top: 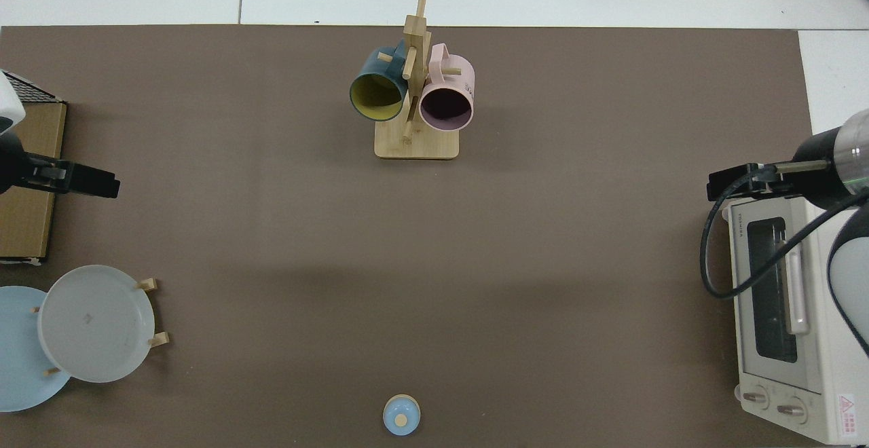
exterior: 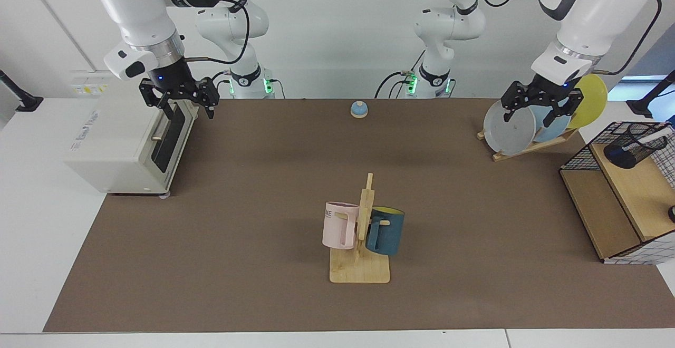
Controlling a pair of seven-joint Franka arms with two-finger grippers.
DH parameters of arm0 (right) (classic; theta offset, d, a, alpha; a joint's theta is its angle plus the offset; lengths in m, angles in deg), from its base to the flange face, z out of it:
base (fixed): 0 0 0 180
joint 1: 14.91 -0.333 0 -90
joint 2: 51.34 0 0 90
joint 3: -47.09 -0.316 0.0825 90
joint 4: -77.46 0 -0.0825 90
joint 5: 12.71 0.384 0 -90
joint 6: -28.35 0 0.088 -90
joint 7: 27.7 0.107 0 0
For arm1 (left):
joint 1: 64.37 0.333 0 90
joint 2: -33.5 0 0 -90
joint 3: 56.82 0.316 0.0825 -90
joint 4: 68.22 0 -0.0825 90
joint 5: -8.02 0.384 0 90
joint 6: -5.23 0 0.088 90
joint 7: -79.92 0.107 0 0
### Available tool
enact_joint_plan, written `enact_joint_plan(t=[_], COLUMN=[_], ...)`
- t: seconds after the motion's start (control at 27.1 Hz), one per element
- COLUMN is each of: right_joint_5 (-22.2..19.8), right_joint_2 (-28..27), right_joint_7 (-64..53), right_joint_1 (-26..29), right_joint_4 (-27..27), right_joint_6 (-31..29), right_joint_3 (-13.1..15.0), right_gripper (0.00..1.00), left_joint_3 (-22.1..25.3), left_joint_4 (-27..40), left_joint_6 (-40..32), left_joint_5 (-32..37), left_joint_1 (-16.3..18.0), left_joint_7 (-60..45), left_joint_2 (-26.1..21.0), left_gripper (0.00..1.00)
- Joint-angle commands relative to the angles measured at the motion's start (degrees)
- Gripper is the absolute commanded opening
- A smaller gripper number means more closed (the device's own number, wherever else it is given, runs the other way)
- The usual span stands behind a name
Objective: Put markers into pen holder
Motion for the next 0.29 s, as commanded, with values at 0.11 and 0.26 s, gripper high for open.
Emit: enact_joint_plan(t=[0.11, 0.26], right_joint_5=[0.58, 0.58], right_joint_2=[0.17, 0.17], right_joint_7=[-1.37, -1.37], right_joint_1=[1.08, 1.08], right_joint_4=[0.01, 0.01], right_joint_6=[-0.06, -0.06], right_joint_3=[-0.65, -0.65], right_gripper=[1.00, 1.00], left_joint_3=[1.57, 1.57], left_joint_4=[-2.65, -2.65], left_joint_6=[-1.10, -1.10], left_joint_5=[-0.12, -0.12], left_joint_1=[-1.12, -1.12], left_joint_7=[0.40, 0.31], left_joint_2=[-2.64, -2.64], left_gripper=[1.00, 1.00])
